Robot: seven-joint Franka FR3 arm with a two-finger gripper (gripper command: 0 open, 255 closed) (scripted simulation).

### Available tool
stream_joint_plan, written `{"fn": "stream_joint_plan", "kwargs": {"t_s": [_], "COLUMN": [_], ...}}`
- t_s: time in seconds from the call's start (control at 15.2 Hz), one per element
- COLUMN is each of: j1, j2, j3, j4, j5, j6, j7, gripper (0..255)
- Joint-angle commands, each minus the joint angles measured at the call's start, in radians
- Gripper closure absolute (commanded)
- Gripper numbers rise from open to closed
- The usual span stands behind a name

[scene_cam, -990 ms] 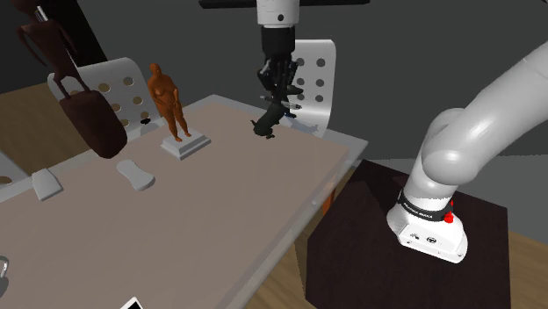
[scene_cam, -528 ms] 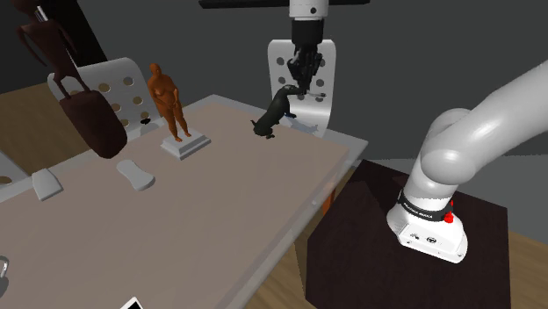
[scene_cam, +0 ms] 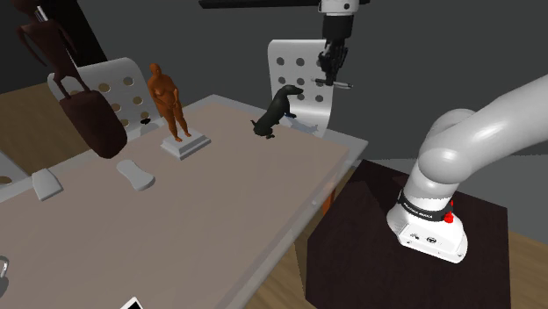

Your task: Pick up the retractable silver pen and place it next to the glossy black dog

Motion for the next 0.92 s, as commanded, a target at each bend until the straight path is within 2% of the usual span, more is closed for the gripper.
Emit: {"fn": "stream_joint_plan", "kwargs": {"t_s": [0.0, 0.86], "j1": [-0.005, -0.007], "j2": [-0.018, -0.038], "j3": [-0.012, -0.012], "j4": [-0.034, -0.222], "j5": [-0.008, -0.007], "j6": [0.015, 0.182], "j7": [-0.016, -0.027], "gripper": [255, 255]}}
